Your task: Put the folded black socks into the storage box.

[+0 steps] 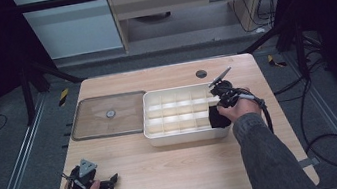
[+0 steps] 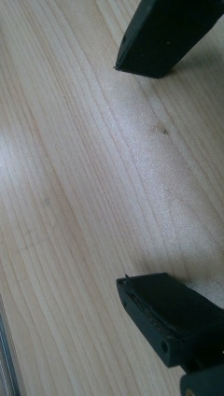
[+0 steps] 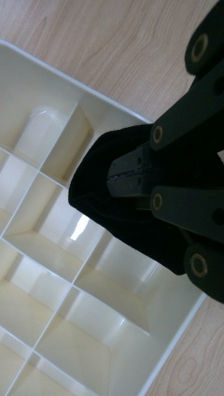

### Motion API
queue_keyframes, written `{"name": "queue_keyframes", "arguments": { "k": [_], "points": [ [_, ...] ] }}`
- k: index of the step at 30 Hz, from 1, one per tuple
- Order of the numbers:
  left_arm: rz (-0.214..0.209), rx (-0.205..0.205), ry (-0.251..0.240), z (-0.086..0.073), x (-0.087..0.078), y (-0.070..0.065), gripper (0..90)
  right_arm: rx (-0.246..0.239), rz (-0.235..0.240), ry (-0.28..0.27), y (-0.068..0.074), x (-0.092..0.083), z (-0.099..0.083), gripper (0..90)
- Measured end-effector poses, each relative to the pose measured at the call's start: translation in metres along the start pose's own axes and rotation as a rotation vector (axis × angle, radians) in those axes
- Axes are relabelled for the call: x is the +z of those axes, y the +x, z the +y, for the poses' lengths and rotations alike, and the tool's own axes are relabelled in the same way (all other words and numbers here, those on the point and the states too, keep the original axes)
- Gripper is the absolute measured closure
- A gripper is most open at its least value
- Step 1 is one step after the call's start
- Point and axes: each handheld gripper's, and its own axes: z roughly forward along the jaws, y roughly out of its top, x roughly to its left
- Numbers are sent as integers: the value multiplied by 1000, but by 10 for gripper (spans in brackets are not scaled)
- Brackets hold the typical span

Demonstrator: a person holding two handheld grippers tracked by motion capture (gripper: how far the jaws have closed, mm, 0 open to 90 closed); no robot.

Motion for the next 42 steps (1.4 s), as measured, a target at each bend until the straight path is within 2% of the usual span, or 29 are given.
{"name": "queue_keyframes", "arguments": {
  "k": [12, 13, 15, 23, 34, 42],
  "points": [
    [-3, -1, -2, 0, 0, -1, 0, -20, 12, 4, 3, 11, -11, 900],
    [-3, -1, -2, 0, 0, -1, 0, -3, 23, 7, 3, 11, -12, 900],
    [-3, 0, -2, 0, 0, -1, 0, -18, 24, 5, 3, 12, -14, 900],
    [-4, -1, -2, 0, 0, -1, 0, -7, 39, 14, 5, 16, -22, 900],
    [-5, 2, 0, 0, 0, -2, 0, -21, 34, 5, 4, 18, -24, 900],
    [-5, 2, -1, 0, 0, -2, 0, -11, 28, 9, 6, 18, -24, 900]
  ]
}}
